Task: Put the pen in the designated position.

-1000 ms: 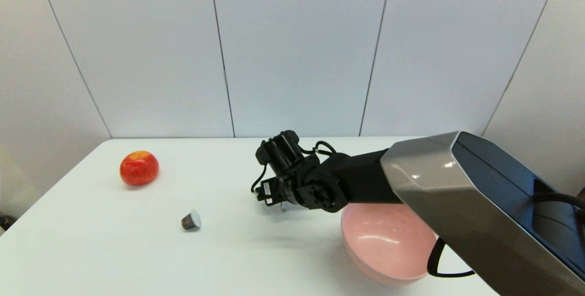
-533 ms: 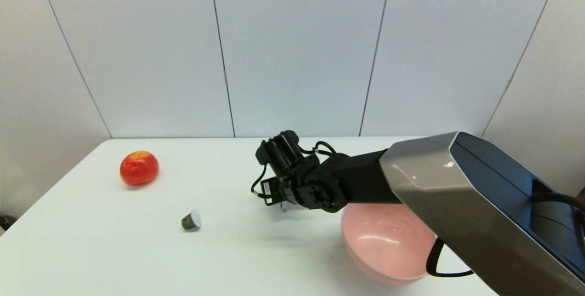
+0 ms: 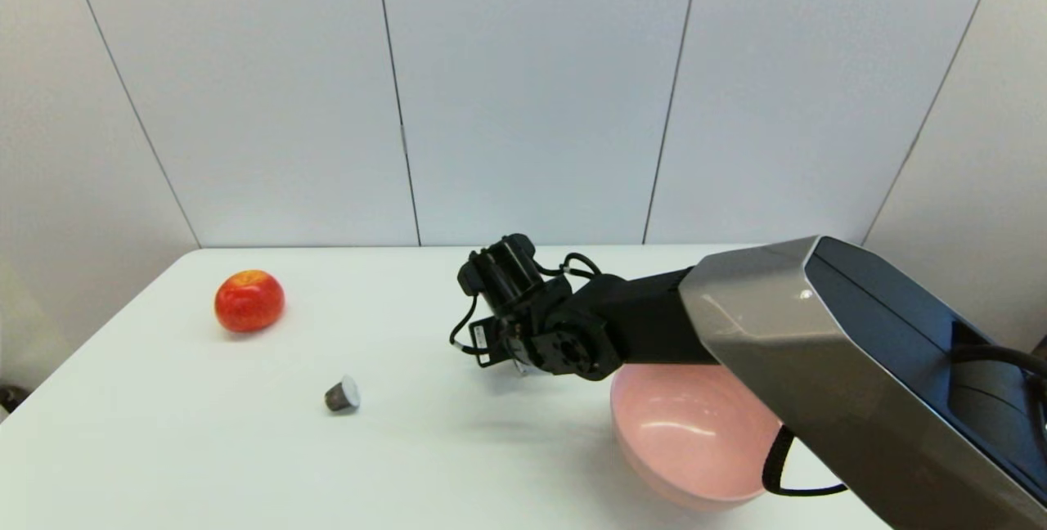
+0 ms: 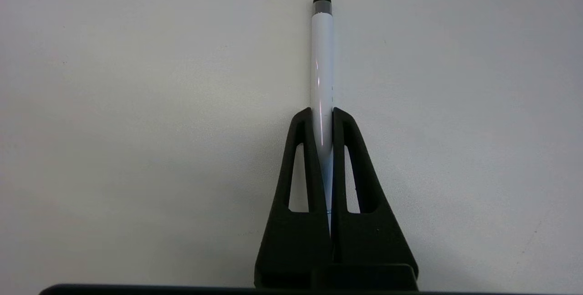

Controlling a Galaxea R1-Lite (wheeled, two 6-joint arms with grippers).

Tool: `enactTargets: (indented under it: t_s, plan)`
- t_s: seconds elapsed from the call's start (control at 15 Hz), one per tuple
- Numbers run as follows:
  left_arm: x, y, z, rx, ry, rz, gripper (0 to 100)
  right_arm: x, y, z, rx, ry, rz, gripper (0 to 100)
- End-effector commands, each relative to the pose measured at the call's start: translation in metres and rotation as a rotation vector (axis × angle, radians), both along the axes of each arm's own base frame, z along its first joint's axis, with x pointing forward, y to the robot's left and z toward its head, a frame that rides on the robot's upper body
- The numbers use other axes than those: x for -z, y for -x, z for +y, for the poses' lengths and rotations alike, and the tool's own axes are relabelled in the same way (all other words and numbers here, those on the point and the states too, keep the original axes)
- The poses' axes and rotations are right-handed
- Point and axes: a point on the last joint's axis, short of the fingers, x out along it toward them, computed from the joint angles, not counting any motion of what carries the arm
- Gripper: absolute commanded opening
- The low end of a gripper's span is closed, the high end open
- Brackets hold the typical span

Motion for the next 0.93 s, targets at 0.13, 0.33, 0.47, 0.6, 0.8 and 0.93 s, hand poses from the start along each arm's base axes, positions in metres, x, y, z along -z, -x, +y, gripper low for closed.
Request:
enactTargets:
  t_s: [0.13, 0.33, 0.47, 0.6, 0.8, 0.93]
  plan:
    - [0.000, 0.000, 0.000, 0.000, 0.000, 0.002, 100, -0.004, -0.001, 0.000, 0.005, -0.009, -0.008, 0]
    - [0.000, 0.000, 0.000, 0.001, 0.000, 0.000, 100, -0.017, -0.004, 0.000, 0.011, -0.041, -0.036, 0]
    - [0.000, 0.000, 0.000, 0.000, 0.000, 0.000, 100, -0.031, -0.006, -0.001, 0.011, -0.066, -0.064, 0]
    - [0.000, 0.000, 0.000, 0.000, 0.000, 0.000, 100, -0.049, -0.009, -0.001, 0.013, -0.099, -0.099, 0]
    - [0.000, 0.000, 0.000, 0.001, 0.000, 0.002, 100, -0.074, -0.007, -0.004, 0.011, -0.133, -0.137, 0]
    - [0.000, 0.000, 0.000, 0.001, 0.000, 0.000, 100, -0.094, -0.005, -0.009, 0.014, -0.159, -0.165, 0]
